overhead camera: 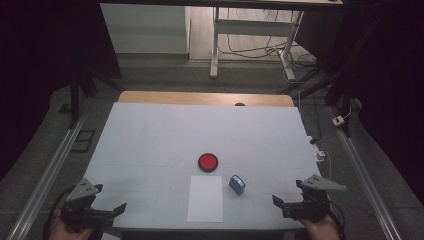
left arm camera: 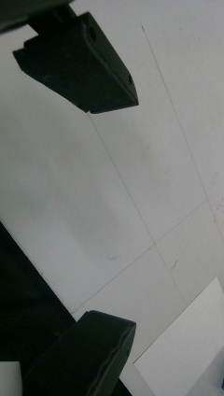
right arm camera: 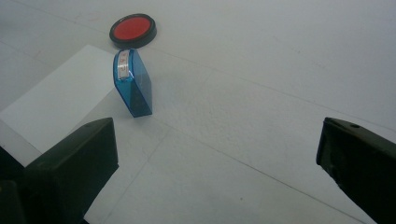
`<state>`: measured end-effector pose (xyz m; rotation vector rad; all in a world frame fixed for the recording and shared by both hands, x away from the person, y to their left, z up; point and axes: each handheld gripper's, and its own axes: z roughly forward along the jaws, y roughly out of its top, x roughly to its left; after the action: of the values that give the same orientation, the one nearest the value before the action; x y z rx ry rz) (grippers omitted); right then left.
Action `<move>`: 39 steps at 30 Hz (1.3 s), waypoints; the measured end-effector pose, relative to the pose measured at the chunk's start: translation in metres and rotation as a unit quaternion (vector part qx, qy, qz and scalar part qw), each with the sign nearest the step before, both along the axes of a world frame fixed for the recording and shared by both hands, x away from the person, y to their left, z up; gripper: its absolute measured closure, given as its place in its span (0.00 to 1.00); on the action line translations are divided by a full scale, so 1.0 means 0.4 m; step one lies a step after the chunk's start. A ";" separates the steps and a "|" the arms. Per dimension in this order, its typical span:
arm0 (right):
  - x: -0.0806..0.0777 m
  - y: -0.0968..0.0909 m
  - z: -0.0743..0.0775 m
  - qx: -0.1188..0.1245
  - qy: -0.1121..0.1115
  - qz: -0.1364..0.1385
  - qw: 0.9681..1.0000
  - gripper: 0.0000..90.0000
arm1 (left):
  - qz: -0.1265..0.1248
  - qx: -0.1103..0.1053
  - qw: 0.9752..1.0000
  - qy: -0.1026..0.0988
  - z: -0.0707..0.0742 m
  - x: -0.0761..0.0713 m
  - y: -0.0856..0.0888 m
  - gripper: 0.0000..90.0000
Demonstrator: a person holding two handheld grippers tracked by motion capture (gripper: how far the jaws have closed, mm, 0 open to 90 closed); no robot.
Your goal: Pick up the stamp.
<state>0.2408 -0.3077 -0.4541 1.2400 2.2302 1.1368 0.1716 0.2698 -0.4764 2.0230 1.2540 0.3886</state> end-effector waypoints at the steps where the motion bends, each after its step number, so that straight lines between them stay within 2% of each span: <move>1: 0.004 -0.004 -0.001 0.009 0.006 0.000 1.000 0.00 | 0.000 -0.001 1.000 0.000 0.000 0.000 0.000 0.00; 5: 0.005 -0.005 -0.001 0.014 0.011 -0.001 1.000 0.00 | -0.004 -0.003 1.000 -0.001 0.001 0.000 -0.003 0.00; 9: 0.003 0.001 -0.001 0.002 0.010 0.006 1.000 0.00 | -0.006 0.005 1.000 0.001 0.000 0.002 -0.010 0.00; 17: 0.003 0.004 -0.002 -0.001 0.012 0.015 1.000 0.00 | -0.007 0.003 1.000 0.004 -0.002 0.001 -0.009 0.00; 21: 0.003 0.008 -0.003 -0.006 0.011 0.020 1.000 0.00 | -0.001 -0.006 1.000 0.008 -0.002 0.000 -0.004 0.00; 27: 0.005 0.018 -0.004 -0.021 0.012 0.030 0.999 0.00 | -0.001 -0.004 1.000 0.009 -0.002 0.000 -0.005 0.01; 39: -0.005 0.029 0.005 -0.020 -0.006 0.038 0.999 0.00 | -0.007 0.007 1.000 0.012 -0.003 0.003 -0.012 0.01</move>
<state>0.2387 -0.2959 -0.4522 1.1398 2.2975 1.1192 0.1729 0.2650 -0.4777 2.0538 1.2528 0.3696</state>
